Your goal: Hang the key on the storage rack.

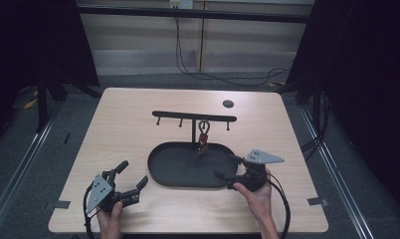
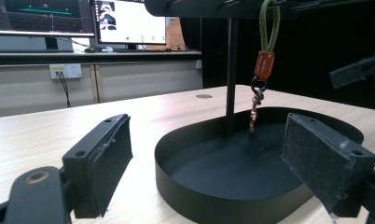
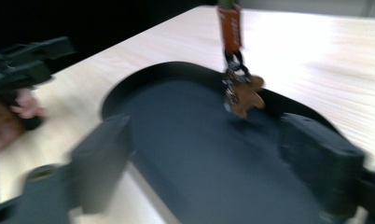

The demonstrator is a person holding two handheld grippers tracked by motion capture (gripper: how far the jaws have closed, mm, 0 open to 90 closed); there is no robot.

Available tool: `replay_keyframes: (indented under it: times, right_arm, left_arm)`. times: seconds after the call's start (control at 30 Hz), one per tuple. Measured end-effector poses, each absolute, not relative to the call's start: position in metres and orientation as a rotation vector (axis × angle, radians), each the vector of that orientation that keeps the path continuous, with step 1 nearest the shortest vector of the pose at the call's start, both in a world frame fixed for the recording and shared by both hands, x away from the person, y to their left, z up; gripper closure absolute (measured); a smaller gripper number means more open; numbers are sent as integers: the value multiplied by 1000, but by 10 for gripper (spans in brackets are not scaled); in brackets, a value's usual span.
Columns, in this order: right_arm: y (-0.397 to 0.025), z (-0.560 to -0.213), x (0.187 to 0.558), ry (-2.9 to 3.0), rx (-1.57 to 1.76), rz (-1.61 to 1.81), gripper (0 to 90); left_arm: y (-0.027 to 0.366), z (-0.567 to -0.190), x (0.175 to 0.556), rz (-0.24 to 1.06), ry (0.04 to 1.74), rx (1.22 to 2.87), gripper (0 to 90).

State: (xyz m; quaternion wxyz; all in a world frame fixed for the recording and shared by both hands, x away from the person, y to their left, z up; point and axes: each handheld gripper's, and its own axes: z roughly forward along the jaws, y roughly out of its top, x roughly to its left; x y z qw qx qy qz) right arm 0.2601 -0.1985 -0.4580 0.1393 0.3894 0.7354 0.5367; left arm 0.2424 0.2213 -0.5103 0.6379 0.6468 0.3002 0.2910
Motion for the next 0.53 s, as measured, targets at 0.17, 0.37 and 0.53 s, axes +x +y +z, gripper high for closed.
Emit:
replay_keyframes:
  times: [0.17,0.37,0.53]
  right_arm:
    - [-215,-481,244,1949,1153,1611,141]
    - [-224,-504,230,1795,1111,1618,139]
    - [-225,-507,229,1732,1114,1591,139]
  left_arm:
    - [221,-510,242,665,684,1477,156]
    - [221,-510,243,666,684,1478,156]
    - [221,-510,243,666,684,1477,156]
